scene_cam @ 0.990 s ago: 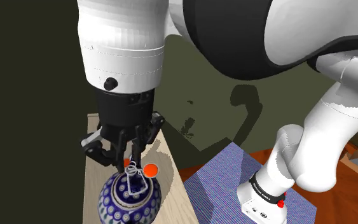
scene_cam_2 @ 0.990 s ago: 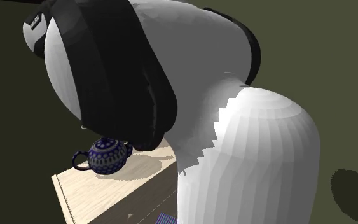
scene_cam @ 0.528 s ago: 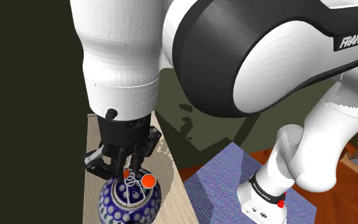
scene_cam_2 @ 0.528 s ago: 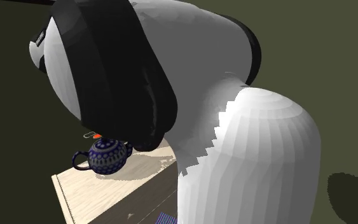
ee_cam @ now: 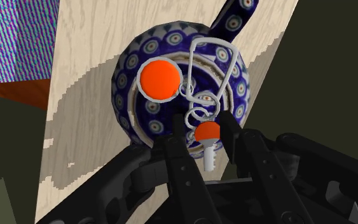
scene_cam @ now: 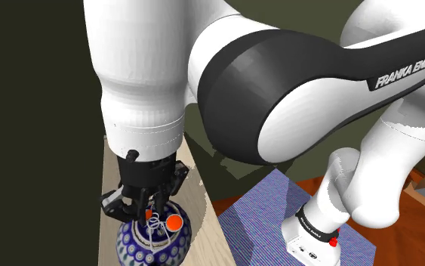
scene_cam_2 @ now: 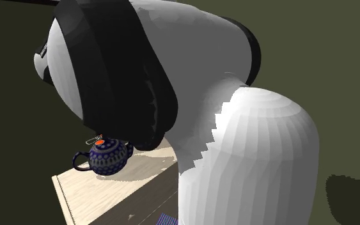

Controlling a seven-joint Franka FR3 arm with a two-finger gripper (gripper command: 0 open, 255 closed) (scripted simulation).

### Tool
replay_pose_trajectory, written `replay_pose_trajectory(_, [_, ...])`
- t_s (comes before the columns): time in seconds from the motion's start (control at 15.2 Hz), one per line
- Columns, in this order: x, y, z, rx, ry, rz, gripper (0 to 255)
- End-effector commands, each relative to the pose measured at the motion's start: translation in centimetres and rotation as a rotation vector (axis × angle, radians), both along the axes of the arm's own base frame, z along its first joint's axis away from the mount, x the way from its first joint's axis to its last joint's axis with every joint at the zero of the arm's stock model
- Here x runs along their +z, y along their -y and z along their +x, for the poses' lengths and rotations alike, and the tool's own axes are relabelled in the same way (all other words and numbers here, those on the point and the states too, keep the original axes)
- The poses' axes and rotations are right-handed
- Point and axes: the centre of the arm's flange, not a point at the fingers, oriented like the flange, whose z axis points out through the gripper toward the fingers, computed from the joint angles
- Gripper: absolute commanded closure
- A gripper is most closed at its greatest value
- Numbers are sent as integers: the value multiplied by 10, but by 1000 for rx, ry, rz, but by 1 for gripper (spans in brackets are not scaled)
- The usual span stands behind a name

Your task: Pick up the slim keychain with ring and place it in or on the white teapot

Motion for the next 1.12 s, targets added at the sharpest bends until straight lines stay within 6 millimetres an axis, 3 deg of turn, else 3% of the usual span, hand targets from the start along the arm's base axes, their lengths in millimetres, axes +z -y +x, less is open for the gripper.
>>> replay_pose_trajectory(0.0, [0,0,0,0,0,0,255])
replay_pose_trajectory(0.2, [0,0,0,0,0,0,255])
replay_pose_trajectory(0.26, [0,0,0,0,0,0,0])
replay_pose_trajectory(0.59, [0,0,0,0,0,0,0])
replay_pose_trajectory(0.86, [50,-2,3,0,0,0,0])
replay_pose_trajectory(1.06, [50,-2,3,0,0,0,0])
